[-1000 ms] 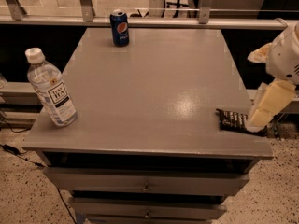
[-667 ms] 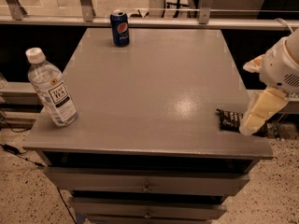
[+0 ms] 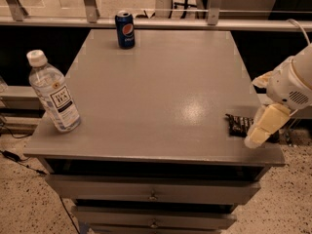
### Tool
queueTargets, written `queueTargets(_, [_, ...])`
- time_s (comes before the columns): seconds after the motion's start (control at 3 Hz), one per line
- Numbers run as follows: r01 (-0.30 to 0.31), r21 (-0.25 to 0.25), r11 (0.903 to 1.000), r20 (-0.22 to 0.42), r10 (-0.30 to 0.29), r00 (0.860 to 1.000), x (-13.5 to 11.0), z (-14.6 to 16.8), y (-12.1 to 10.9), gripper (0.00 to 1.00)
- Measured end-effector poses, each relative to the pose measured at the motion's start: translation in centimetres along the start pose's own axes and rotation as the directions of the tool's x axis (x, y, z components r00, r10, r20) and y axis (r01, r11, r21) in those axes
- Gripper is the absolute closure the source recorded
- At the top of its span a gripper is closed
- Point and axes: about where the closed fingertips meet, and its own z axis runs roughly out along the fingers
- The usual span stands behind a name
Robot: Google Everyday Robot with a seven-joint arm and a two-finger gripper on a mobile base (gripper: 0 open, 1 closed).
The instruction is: Pick rxbar chocolate
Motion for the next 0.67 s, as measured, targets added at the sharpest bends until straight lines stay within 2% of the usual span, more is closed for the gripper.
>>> queueTargets(0.67, [-0.042,0.031,0.9986,0.010,0.041,0.999,1.33,1.47,0.75,0.03])
